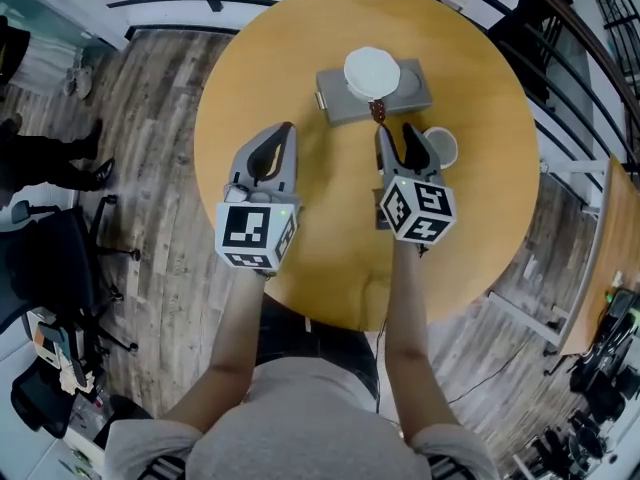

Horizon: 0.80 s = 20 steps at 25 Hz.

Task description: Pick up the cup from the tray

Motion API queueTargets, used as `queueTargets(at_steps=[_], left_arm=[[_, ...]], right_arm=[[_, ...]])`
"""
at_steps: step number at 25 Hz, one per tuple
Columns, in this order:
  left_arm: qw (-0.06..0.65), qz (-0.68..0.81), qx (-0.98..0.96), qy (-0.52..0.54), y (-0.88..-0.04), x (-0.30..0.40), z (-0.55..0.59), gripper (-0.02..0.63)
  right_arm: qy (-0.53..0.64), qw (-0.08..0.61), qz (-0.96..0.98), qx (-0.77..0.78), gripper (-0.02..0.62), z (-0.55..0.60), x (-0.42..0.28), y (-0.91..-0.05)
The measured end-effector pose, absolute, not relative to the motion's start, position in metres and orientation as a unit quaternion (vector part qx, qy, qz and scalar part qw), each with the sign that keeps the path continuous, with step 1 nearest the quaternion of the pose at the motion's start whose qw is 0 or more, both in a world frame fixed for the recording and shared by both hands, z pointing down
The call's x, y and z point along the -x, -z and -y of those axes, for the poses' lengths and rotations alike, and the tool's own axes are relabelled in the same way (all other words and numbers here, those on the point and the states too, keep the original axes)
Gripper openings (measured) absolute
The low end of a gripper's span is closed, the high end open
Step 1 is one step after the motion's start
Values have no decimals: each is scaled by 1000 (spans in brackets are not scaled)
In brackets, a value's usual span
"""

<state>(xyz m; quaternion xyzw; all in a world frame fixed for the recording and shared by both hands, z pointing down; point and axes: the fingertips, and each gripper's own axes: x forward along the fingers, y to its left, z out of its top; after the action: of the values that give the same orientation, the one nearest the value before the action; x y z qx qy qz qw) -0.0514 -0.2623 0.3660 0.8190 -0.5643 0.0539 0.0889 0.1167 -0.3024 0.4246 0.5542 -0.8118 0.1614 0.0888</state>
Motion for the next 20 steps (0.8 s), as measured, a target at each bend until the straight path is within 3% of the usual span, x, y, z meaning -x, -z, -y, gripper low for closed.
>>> queueTargets(at_steps=[7, 20], left_arm=[[91, 572, -813, -53, -370, 62, 268, 6], [105, 574, -811, -51, -382, 74, 275, 7]], right_arm=[[-152, 135, 817, -540, 170, 325, -105, -449], [-146, 153, 808, -549, 170, 355, -95, -482]])
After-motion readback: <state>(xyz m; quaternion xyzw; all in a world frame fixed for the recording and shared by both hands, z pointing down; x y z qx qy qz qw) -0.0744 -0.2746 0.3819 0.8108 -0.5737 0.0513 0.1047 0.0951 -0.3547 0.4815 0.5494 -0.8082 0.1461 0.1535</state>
